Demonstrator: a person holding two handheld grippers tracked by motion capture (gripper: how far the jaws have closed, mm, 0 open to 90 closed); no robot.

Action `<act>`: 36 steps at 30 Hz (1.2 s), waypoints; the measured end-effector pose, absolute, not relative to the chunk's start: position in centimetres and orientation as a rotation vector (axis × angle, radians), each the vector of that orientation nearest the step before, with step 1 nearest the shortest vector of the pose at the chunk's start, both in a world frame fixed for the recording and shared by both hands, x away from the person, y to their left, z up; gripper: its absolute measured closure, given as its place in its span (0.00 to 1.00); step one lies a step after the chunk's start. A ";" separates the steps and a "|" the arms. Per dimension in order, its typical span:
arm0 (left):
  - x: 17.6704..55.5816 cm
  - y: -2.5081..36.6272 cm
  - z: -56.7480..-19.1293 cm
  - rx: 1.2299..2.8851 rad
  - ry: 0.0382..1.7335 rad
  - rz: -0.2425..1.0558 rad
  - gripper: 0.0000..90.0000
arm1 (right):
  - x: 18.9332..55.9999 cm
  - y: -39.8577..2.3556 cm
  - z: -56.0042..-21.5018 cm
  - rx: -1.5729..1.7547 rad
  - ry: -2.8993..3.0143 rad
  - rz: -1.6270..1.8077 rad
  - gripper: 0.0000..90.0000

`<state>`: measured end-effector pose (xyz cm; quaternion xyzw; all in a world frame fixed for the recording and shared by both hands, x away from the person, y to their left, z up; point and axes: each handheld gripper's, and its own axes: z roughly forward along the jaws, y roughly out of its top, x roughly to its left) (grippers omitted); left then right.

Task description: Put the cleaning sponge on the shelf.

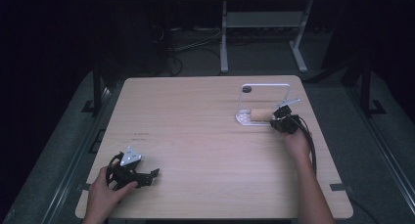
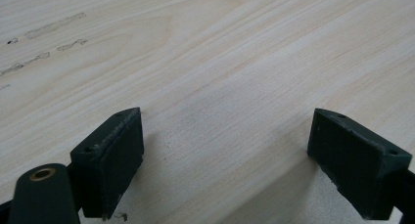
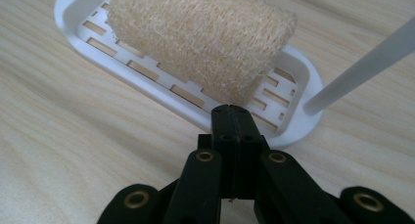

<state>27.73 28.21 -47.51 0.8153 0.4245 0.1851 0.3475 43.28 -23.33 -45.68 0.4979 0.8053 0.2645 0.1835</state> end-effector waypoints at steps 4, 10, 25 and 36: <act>27.7 28.2 -47.5 2.116 1.101 0.478 0.14 | 43.2 -23.5 -45.6 1.404 2.271 0.751 1.00; 27.7 28.2 -47.5 2.114 1.101 0.480 0.14 | 42.8 -23.4 -45.2 1.399 2.266 0.774 1.00; 27.7 28.2 -47.5 2.114 1.101 0.480 0.14 | 41.2 -23.4 -44.9 1.385 2.271 0.807 0.53; 27.7 28.2 -47.5 2.116 1.099 0.480 0.14 | 40.0 -23.2 -44.6 1.394 2.259 0.869 0.17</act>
